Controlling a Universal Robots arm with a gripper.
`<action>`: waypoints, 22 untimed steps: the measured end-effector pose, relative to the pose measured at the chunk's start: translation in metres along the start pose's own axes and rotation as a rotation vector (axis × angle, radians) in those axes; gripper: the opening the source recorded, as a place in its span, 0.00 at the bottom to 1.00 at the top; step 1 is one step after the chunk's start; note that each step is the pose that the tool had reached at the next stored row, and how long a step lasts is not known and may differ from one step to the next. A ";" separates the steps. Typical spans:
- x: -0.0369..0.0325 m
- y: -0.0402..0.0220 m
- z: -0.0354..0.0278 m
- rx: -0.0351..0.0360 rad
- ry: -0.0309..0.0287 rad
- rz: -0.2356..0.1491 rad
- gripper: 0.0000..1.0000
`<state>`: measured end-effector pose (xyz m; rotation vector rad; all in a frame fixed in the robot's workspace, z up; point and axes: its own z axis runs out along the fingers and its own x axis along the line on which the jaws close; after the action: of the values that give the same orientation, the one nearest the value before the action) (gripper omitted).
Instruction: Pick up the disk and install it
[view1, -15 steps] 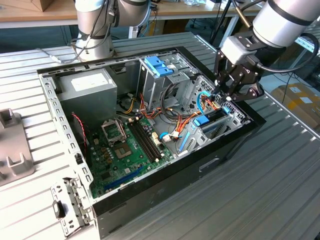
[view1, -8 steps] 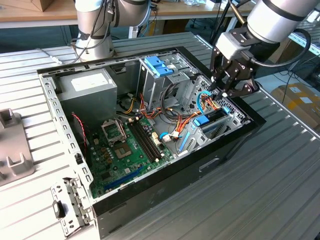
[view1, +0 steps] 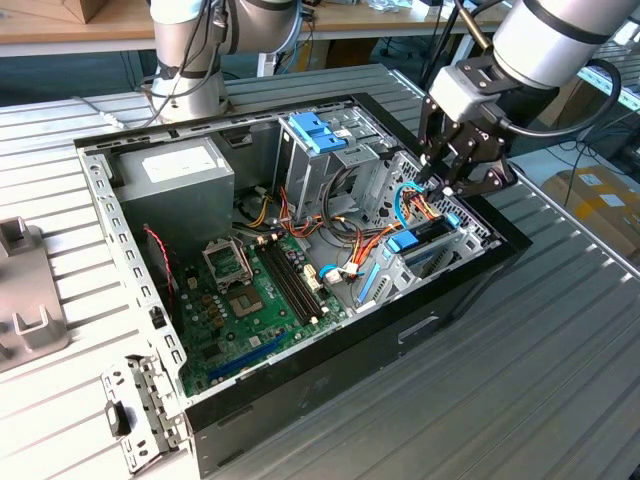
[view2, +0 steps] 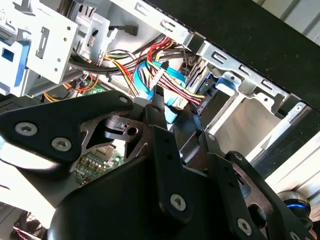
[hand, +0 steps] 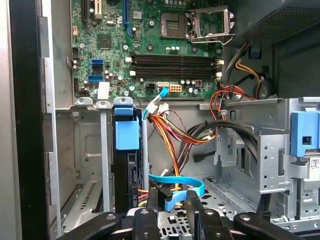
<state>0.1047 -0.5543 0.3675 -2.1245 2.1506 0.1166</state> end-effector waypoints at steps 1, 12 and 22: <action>0.0003 0.0008 0.0000 0.0000 0.0000 0.000 0.36; 0.0006 0.0011 -0.0001 0.0000 0.0000 0.000 0.22; 0.0007 0.0011 -0.0001 0.0000 0.0000 0.000 0.16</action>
<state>0.1035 -0.5550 0.3675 -2.1246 2.1504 0.1166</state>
